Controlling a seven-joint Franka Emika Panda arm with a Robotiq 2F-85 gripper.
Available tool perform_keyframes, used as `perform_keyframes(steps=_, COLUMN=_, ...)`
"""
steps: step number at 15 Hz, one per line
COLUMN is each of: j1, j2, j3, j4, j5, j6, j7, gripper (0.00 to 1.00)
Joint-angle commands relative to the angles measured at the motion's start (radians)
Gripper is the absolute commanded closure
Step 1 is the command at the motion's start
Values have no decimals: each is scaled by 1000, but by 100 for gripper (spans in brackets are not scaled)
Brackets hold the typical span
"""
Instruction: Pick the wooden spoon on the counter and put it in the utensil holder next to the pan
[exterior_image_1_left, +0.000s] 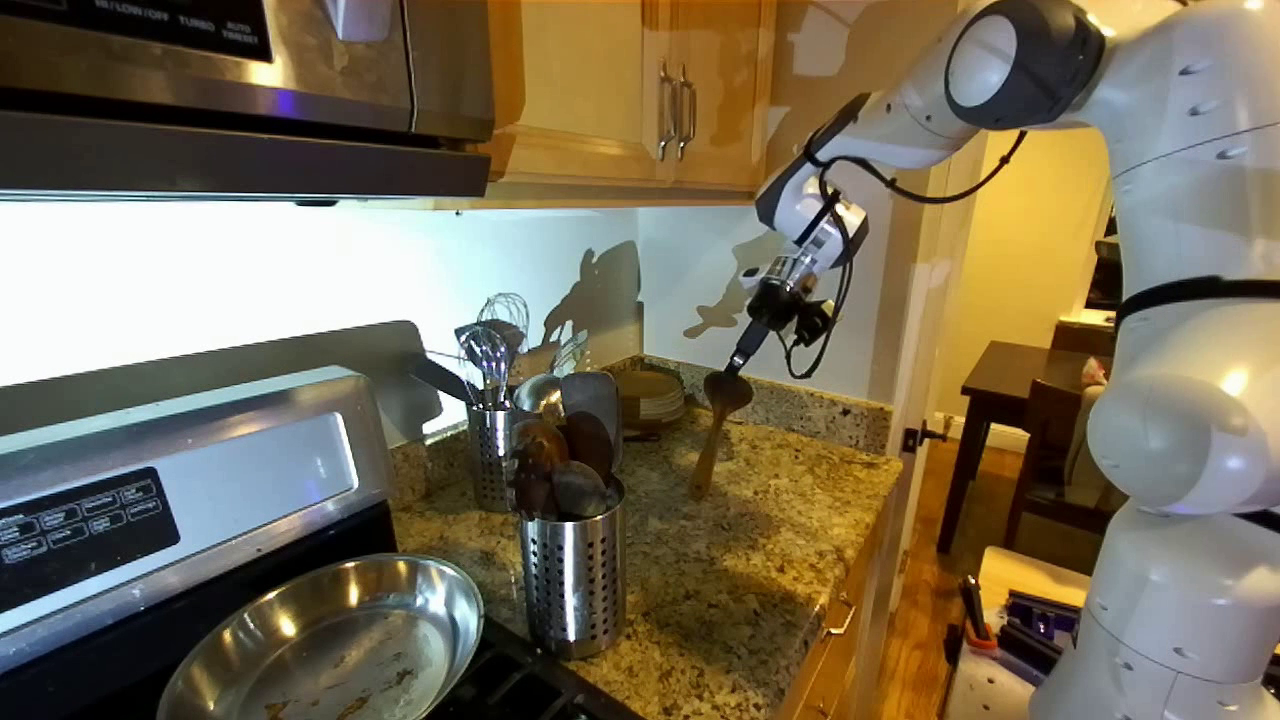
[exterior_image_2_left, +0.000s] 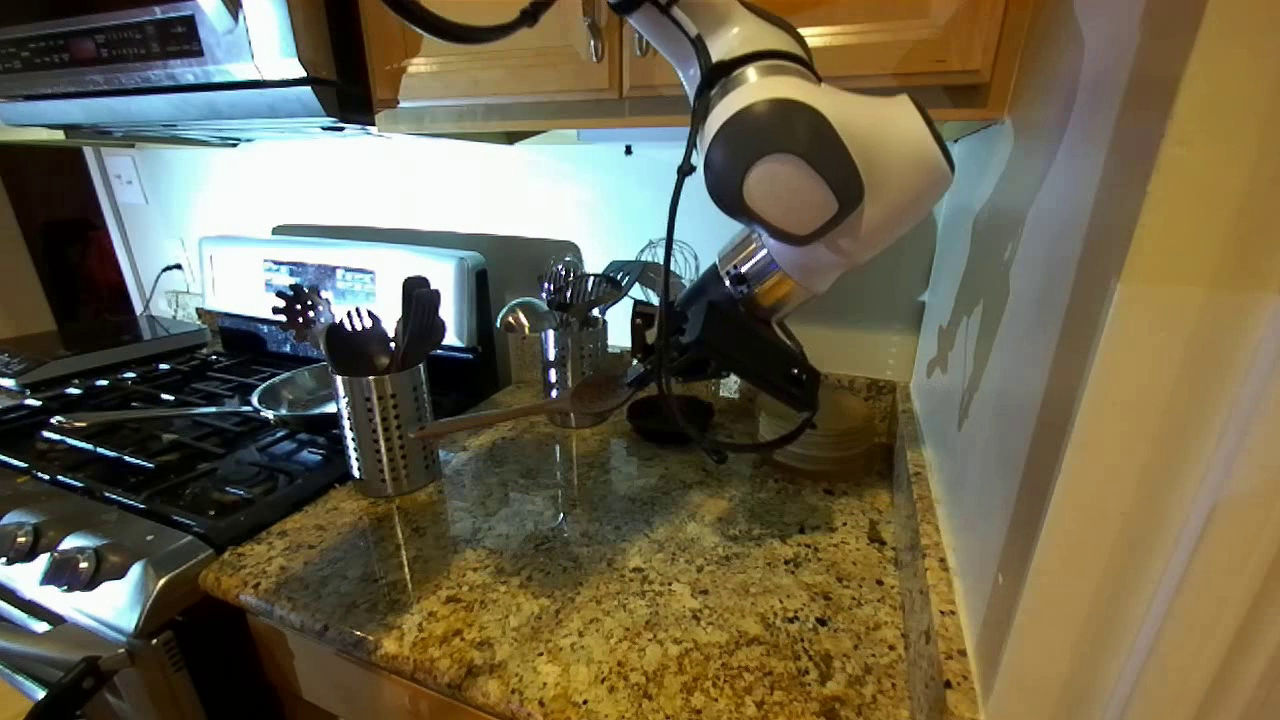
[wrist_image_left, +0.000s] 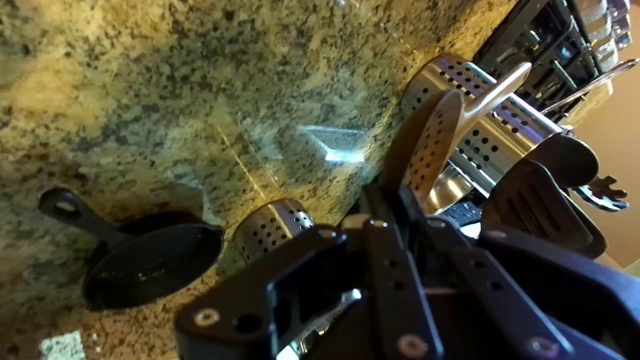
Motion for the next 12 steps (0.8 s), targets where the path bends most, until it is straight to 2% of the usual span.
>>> perform_keyframes(steps=1, j1=45, j2=-127, j3=-46, j4=-48, j5=-12, j6=2, j7=-17, gripper=93)
perform_keyframes(steps=6, j1=104, j2=-268, j3=-73, j4=-88, j5=-58, j6=65, j7=-14, gripper=93)
perform_keyframes(steps=12, j1=192, j2=-425, j3=-65, j4=-138, j5=-201, j6=209, j7=-8, gripper=93)
